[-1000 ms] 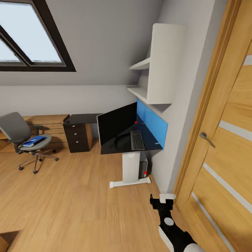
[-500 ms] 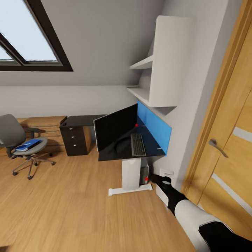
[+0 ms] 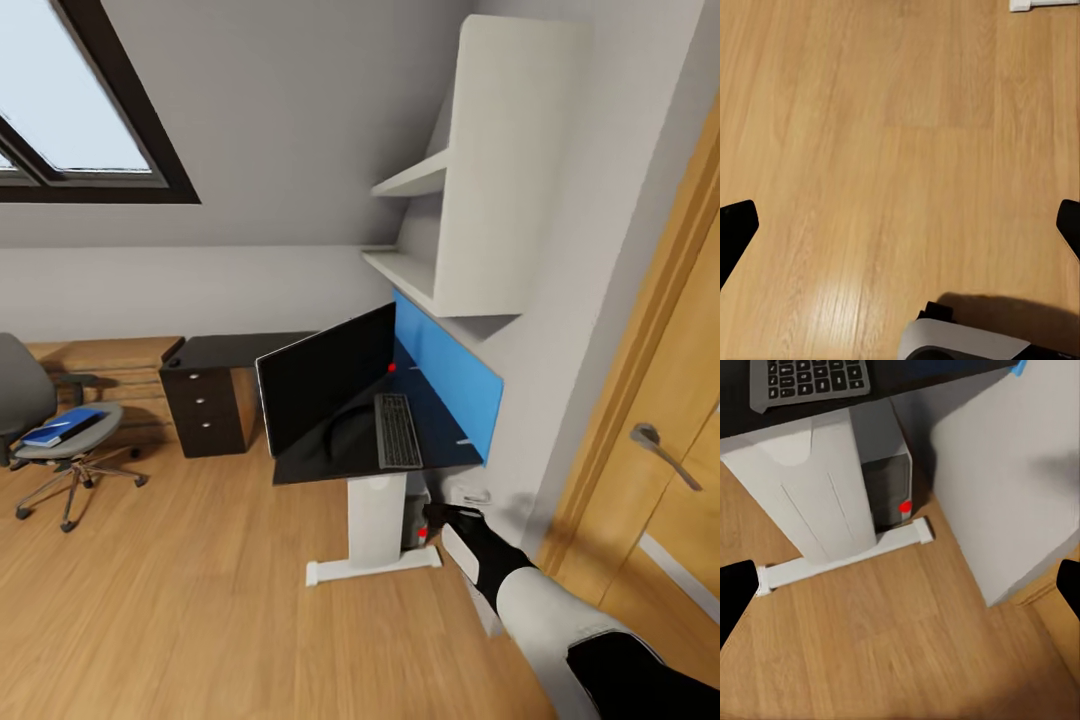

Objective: In the bedroom, organize the workspace by keeping the computer under the desk, ensuring the monitor is on the desk, placing the keyboard on the desk next to the monitor, placing the mouse on the desk next to the keyboard, moving the folder from the swivel chair onto the desk next to the mouse, stacking the notebook on top of the folder with the pen on top of the notebook, and positioning the swivel chair next to the desk.

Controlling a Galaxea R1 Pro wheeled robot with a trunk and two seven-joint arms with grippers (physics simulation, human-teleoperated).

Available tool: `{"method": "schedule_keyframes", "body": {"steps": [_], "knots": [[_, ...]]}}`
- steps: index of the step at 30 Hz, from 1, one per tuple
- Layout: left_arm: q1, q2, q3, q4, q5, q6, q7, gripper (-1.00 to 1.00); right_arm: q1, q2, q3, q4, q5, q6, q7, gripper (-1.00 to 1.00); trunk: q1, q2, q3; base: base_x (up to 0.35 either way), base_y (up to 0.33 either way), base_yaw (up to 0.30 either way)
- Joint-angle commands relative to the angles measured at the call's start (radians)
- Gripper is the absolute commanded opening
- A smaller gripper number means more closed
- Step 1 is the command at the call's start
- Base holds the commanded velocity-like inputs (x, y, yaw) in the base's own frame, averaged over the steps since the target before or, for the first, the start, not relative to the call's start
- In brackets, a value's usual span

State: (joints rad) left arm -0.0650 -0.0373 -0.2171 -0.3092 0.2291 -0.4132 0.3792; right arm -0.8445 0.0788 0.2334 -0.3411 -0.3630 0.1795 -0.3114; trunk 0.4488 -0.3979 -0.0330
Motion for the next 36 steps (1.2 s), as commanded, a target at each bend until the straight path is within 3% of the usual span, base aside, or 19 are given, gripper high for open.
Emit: {"method": "schedule_keyframes", "body": {"steps": [1,6,8,11,13,17,21,22,25,27,36], "knots": [[-0.001,0.001,-0.009,0.0,0.009,-0.004,0.006,1.0,-0.001,-0.001,0.008,-0.019,-0.006,0.024,-0.007,1.0,0.001,-0.002,-0.002,0.326,0.0,0.0],[-0.001,0.004,-0.007,-0.004,0.011,-0.005,0.005,1.0,0.0,-0.002,0.005,-0.109,-0.007,0.089,-0.007,1.0,0.001,-0.002,-0.002,0.326,0.011,0.0],[-0.001,0.019,0.001,-0.011,0.022,-0.005,0.003,1.0,0.001,-0.003,0.005,-0.124,-0.007,0.098,-0.007,1.0,0.001,-0.002,-0.002,0.326,0.048,0.0],[-0.001,0.065,0.053,-0.071,0.09,0.001,-0.02,1.0,0.001,-0.003,0.004,-0.136,-0.007,0.104,-0.006,1.0,0.001,-0.002,-0.002,0.326,0.033,0.0],[-0.001,0.081,0.078,-0.088,0.137,0.004,-0.06,1.0,0.001,-0.003,0.004,-0.139,-0.007,0.105,-0.006,1.0,0.001,-0.002,-0.002,0.326,0.013,0.0],[-0.001,0.098,0.097,-0.099,0.195,0.021,-0.163,1.0,0.001,-0.001,0.004,-0.141,-0.007,0.102,-0.006,1.0,0.001,-0.002,-0.002,0.327,0.005,0.0],[-0.001,0.141,0.105,-0.105,0.237,0.095,-0.262,1.0,0.001,-0.002,0.004,-0.141,-0.007,0.1,-0.006,1.0,0.001,-0.002,-0.002,0.328,0.002,0.0],[-0.001,0.161,0.107,-0.107,0.262,0.143,-0.299,1.0,0.002,-0.002,0.004,-0.142,-0.007,0.099,-0.006,1.0,0.001,-0.002,-0.002,0.328,0.001,0.0],[-0.001,0.182,0.111,-0.109,0.309,0.214,-0.357,1.0,0.002,-0.001,0.005,-0.142,-0.007,0.099,-0.006,1.0,0.001,-0.002,-0.002,0.328,0.0,0.002],[-0.001,0.199,0.114,-0.11,0.376,0.282,-0.428,1.0,0.002,-0.002,0.005,-0.142,-0.006,0.098,-0.006,1.0,0.001,-0.002,-0.003,0.329,0.0,0.087],[-0.001,0.196,0.114,-0.111,0.403,0.306,-0.454,1.0,0.002,-0.001,0.006,-0.141,-0.007,0.094,-0.004,1.0,0.001,-0.002,-0.006,0.256,0.0,0.107]]}}
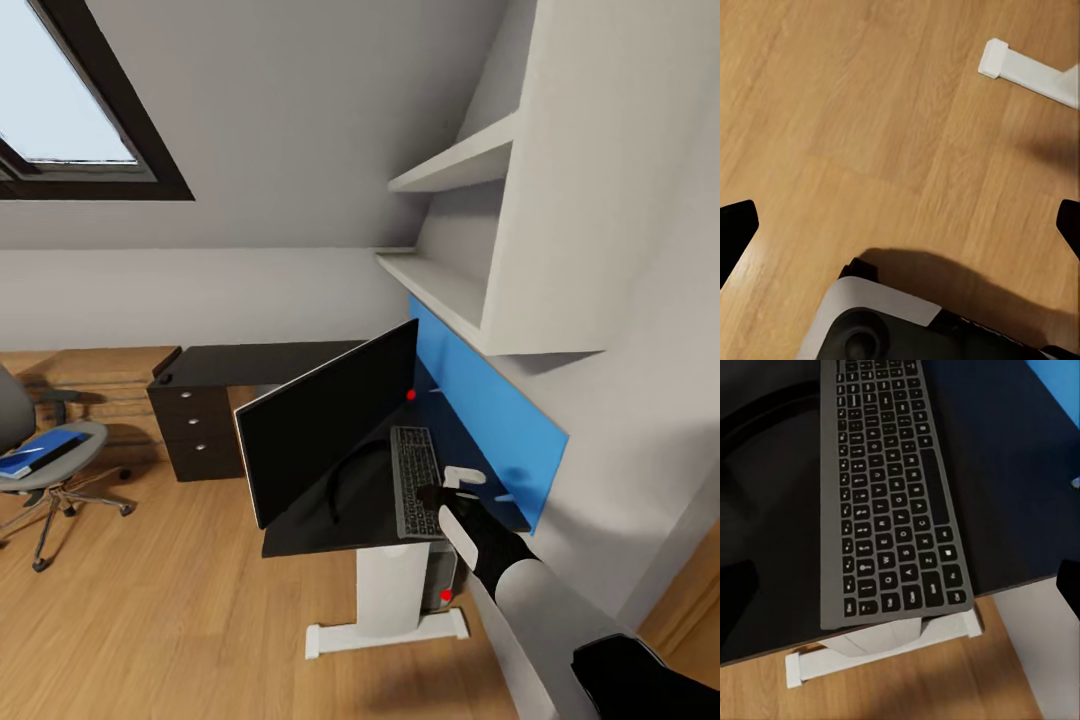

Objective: In the bedroom, organize the workspace by keeping the computer under the desk, ensuring the monitor is on the desk, placing the keyboard on the desk next to the monitor, placing the mouse on the desk next to the keyboard, moving the folder from the swivel chair onto the desk next to the mouse, stacking the notebook on top of the folder with the pen on top of the notebook, and positioning the swivel chair next to the desk.

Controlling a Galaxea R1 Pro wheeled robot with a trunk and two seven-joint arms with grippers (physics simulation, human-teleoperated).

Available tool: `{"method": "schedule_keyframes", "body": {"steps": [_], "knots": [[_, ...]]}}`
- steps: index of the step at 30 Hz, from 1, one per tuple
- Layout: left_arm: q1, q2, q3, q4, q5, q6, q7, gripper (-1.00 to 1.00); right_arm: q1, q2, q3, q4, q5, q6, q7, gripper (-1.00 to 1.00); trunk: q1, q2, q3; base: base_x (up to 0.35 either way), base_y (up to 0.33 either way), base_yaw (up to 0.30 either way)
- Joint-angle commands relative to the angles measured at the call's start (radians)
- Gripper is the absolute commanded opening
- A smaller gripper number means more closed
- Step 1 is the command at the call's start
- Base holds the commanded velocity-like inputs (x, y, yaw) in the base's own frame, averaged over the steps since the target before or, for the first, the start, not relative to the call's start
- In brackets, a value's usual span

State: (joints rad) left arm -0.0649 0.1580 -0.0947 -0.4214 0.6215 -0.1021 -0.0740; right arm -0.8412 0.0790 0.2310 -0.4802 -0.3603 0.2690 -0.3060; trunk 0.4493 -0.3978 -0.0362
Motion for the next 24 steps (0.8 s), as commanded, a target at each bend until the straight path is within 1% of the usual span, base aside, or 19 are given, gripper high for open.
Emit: {"method": "schedule_keyframes", "body": {"steps": [1,9,18,24], "knots": [[-0.001,0.001,-0.009,0.001,0.011,-0.005,-0.001,1.0,-0.001,-0.001,0.008,-0.002,-0.009,0.004,-0.009,1.0,0.001,-0.002,-0.002,0.035,0.0,0.003],[-0.001,0.0,-0.01,0.001,0.011,-0.005,-0.001,1.0,0.002,0.0,0.008,0.002,-0.009,0.003,-0.003,1.0,0.001,-0.002,-0.002,0.024,0.0,0.001],[-0.001,0.0,-0.009,0.001,0.011,-0.007,-0.001,1.0,0.002,0.004,0.008,0.003,-0.008,-0.008,-0.001,1.0,0.001,-0.002,-0.002,0.27,0.0,0.0],[-0.001,0.0,-0.008,0.001,0.011,-0.007,0.0,1.0,0.002,0.001,0.008,0.005,-0.007,-0.012,-0.001,1.0,0.001,-0.002,-0.002,0.064,0.0,0.0]]}}
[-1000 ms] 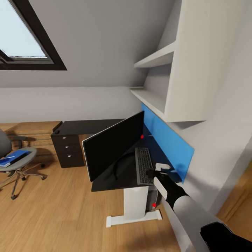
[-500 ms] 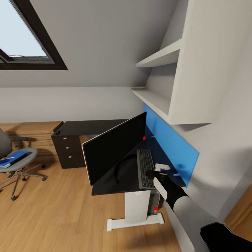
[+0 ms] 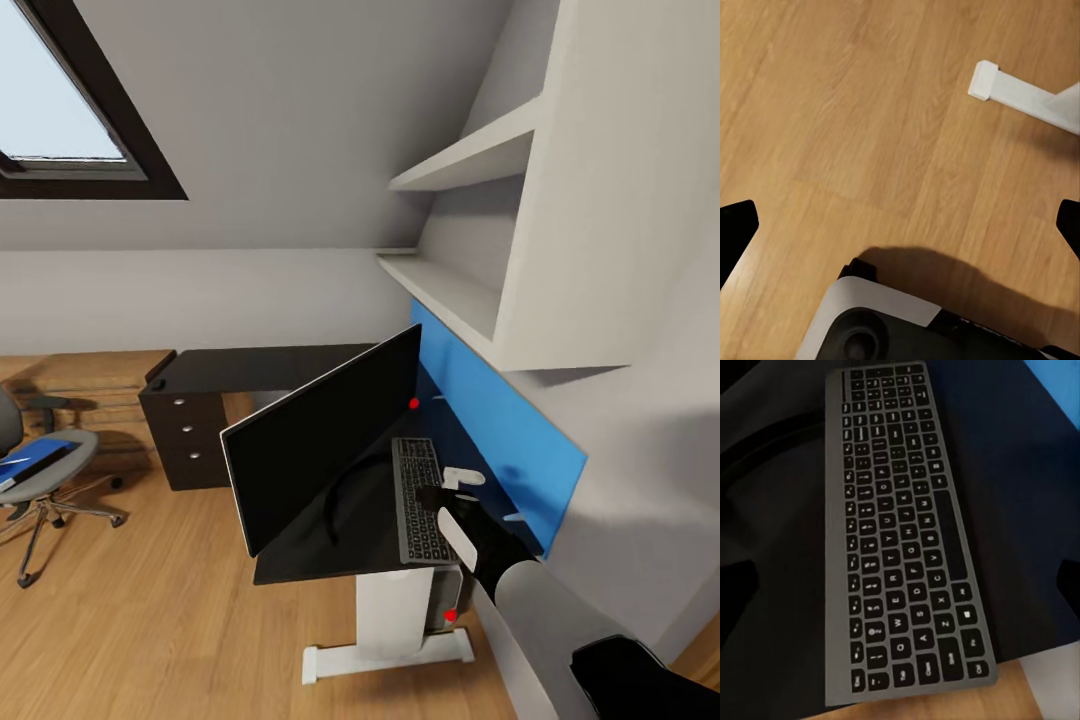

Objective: In the bedroom, organize the workspace by keeping the computer under the desk, ensuring the monitor is on the desk, placing the keyboard on the desk next to the monitor, placing the mouse on the desk next to the keyboard, moving the folder from the swivel chair onto the desk next to the mouse, stacking the notebook on top of the folder with the pen on top of the notebook, and positioning the swivel chair next to the desk.

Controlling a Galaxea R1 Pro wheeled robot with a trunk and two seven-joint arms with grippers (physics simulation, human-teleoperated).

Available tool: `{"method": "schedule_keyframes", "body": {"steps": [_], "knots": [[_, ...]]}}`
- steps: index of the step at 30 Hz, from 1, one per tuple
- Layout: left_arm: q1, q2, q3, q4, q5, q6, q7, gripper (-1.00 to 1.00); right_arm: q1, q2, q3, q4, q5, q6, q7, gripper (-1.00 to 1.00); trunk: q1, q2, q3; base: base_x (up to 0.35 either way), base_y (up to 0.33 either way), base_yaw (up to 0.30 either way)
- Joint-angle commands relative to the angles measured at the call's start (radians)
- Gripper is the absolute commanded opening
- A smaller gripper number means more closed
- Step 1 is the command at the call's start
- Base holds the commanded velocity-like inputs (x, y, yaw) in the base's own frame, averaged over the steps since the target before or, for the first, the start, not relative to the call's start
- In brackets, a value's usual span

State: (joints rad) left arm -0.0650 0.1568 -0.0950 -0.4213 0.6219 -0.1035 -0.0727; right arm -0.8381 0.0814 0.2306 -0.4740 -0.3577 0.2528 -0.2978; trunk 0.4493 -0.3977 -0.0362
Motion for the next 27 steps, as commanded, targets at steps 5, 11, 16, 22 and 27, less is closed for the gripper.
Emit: {"method": "schedule_keyframes", "body": {"steps": [5,11,16,22,27], "knots": [[-0.001,0.001,-0.008,0.001,0.01,-0.005,-0.002,1.0,-0.001,-0.002,0.009,0.0,-0.009,0.004,-0.008,1.0,0.001,-0.002,-0.002,0.009,0.0,0.0],[-0.001,0.004,-0.006,-0.016,0.013,-0.01,-0.002,1.0,-0.001,-0.006,0.009,0.021,-0.007,-0.02,0.07,1.0,0.001,-0.002,-0.002,0.001,0.0,0.0],[-0.001,0.004,0.001,-0.07,0.016,-0.023,0.003,1.0,-0.001,-0.007,0.009,0.032,0.008,-0.036,0.13,1.0,0.012,-0.023,-0.012,0.0,0.0,0.0],[-0.001,0.005,-0.003,-0.208,0.018,-0.016,0.219,1.0,-0.001,-0.007,0.009,0.035,0.045,-0.04,0.144,1.0,0.035,-0.065,-0.031,0.0,0.0,0.0],[-0.001,0.004,-0.004,-0.333,0.018,0.05,0.425,1.0,-0.001,-0.007,0.009,0.036,0.049,-0.041,0.145,1.0,0.054,-0.1,-0.046,0.0,0.0,0.0]]}}
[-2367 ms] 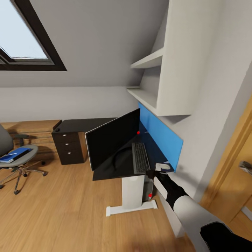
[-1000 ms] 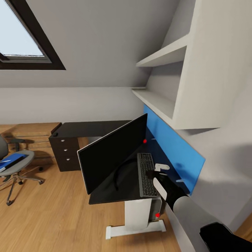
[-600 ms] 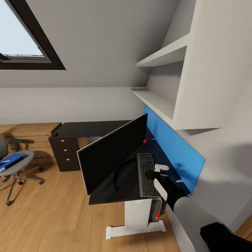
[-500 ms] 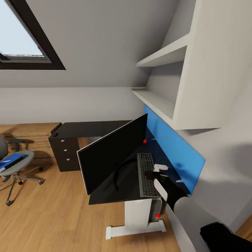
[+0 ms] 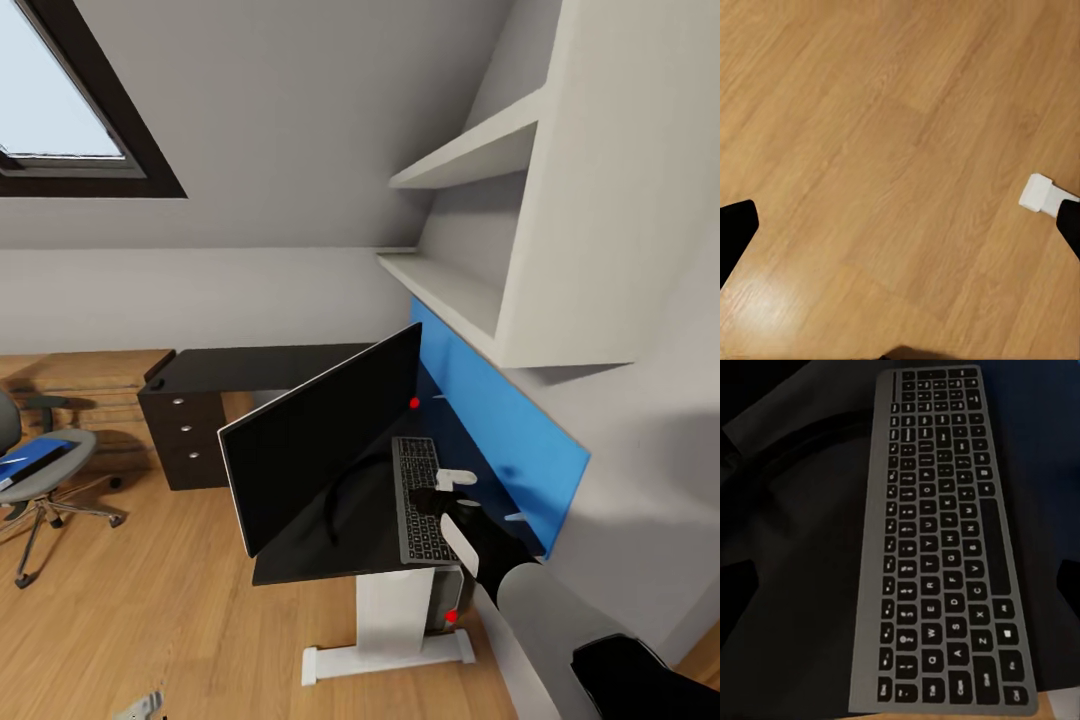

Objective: In the bedroom, organize the workspace by keeping the computer under the desk, ensuring the monitor is on the desk, placing the keyboard on the desk next to the monitor, placing the mouse on the desk next to the keyboard, moving the folder from the swivel chair onto the desk next to the mouse, stacking the notebook on top of the folder with the pen on top of the notebook, and positioning the swivel chair next to the desk.

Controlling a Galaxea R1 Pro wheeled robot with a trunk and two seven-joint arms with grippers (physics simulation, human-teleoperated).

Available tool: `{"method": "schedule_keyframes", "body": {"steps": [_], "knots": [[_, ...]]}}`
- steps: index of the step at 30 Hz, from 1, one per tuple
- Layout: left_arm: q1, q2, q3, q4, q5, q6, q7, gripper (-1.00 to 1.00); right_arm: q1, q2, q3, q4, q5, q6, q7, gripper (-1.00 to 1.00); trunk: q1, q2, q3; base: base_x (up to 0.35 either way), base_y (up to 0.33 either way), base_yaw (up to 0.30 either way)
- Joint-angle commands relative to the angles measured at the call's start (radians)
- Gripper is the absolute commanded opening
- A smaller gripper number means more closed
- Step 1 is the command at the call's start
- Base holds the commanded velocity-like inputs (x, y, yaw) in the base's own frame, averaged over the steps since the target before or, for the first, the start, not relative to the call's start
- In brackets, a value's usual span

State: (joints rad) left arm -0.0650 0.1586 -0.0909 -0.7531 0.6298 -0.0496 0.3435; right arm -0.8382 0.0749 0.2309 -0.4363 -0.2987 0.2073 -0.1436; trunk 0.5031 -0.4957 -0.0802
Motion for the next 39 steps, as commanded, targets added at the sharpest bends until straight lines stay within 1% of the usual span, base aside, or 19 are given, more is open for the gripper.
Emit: {"method": "schedule_keyframes", "body": {"steps": [1,2,3,5,7,9,10,11,13,15,16,19,22,24,26,27,28,36,39], "knots": [[-0.001,0.001,-0.008,-0.042,0.011,0.045,0.046,1.0,-0.001,-0.001,0.008,-0.002,-0.009,0.004,-0.009,1.0,0.004,-0.009,-0.005,0.0,0.0,0.0],[-0.005,0.001,-0.008,-0.092,0.011,0.141,0.082,1.0,-0.001,-0.001,0.008,-0.002,-0.008,0.004,-0.009,1.0,0.008,-0.016,-0.009,0.0,0.0,0.0],[-0.032,0.002,-0.008,-0.125,0.012,0.232,0.1,1.0,-0.001,-0.001,0.008,-0.002,-0.006,0.004,-0.008,1.0,0.012,-0.023,-0.012,0.0,0.0,0.0],[-0.099,0.002,-0.007,-0.144,0.026,0.305,0.113,1.0,-0.001,-0.001,0.008,-0.002,-0.005,0.004,-0.009,1.0,0.02,-0.037,-0.018,0.0,0.0,0.0],[-0.138,0.003,-0.007,-0.149,0.042,0.324,0.115,1.0,-0.001,-0.001,0.008,-0.002,-0.004,0.004,-0.009,1.0,0.027,-0.051,-0.024,0.0,0.0,0.0],[-0.211,0.005,-0.007,-0.161,0.091,0.357,0.119,1.0,-0.001,-0.002,0.008,-0.003,-0.004,0.004,-0.011,1.0,0.035,-0.065,-0.03,0.0,0.0,0.0],[-0.226,0.005,-0.007,-0.168,0.107,0.37,0.12,1.0,-0.001,-0.002,0.008,-0.004,-0.004,0.005,-0.011,1.0,0.039,-0.072,-0.034,0.0,0.0,0.0],[-0.251,0.006,-0.007,-0.192,0.144,0.403,0.121,1.0,-0.001,-0.002,0.008,-0.006,-0.004,0.007,-0.013,1.0,0.043,-0.079,-0.037,0.0,0.0,0.0],[-0.279,0.003,-0.006,-0.272,0.221,0.486,0.123,1.0,-0.001,-0.003,0.008,-0.009,-0.004,0.01,-0.014,1.0,0.05,-0.093,-0.043,0.0,0.0,0.0],[-0.29,-0.001,-0.008,-0.327,0.265,0.528,0.129,1.0,-0.001,-0.003,0.008,-0.009,-0.004,0.01,-0.014,1.0,0.058,-0.107,-0.049,0.0,0.0,0.0],[-0.292,-0.004,-0.009,-0.337,0.273,0.532,0.131,1.0,-0.001,-0.003,0.008,-0.009,-0.004,0.01,-0.015,1.0,0.062,-0.114,-0.052,0.0,0.0,0.0],[-0.296,-0.001,-0.007,-0.346,0.275,0.519,0.137,1.0,-0.001,-0.003,0.008,-0.01,-0.004,0.011,-0.015,1.0,0.073,-0.135,-0.062,0.0,0.0,0.0],[-0.297,0.028,-0.005,-0.349,0.273,0.491,0.15,1.0,-0.001,-0.003,0.008,-0.011,-0.004,0.011,-0.016,1.0,0.085,-0.156,-0.071,0.0,0.0,0.0],[-0.298,0.068,-0.005,-0.351,0.275,0.462,0.161,1.0,-0.001,-0.004,0.008,-0.01,-0.003,0.012,-0.016,1.0,0.093,-0.17,-0.077,0.0,0.0,0.0],[-0.298,0.075,-0.005,-0.35,0.276,0.457,0.163,1.0,-0.001,-0.008,0.008,-0.01,-0.003,0.012,-0.016,1.0,0.1,-0.184,-0.084,0.0,0.0,0.0],[-0.298,0.079,-0.005,-0.35,0.278,0.453,0.165,1.0,-0.001,-0.015,0.008,-0.01,-0.003,0.012,-0.016,1.0,0.104,-0.191,-0.087,0.0,0.0,0.0],[-0.299,0.083,-0.006,-0.35,0.279,0.449,0.167,1.0,-0.001,-0.031,0.008,-0.012,-0.004,0.012,-0.016,1.0,0.108,-0.198,-0.09,0.0,0.0,0.0],[-0.299,0.087,-0.004,-0.347,0.279,0.44,0.172,1.0,-0.001,-0.038,0.008,-0.011,-0.004,0.011,-0.016,1.0,0.139,-0.254,-0.115,0.0,0.0,0.0],[-0.299,0.09,-0.003,-0.363,0.278,0.39,0.196,1.0,-0.001,-0.037,0.008,-0.011,-0.004,0.01,-0.016,1.0,0.15,-0.275,-0.124,0.0,0.0,0.0]]}}
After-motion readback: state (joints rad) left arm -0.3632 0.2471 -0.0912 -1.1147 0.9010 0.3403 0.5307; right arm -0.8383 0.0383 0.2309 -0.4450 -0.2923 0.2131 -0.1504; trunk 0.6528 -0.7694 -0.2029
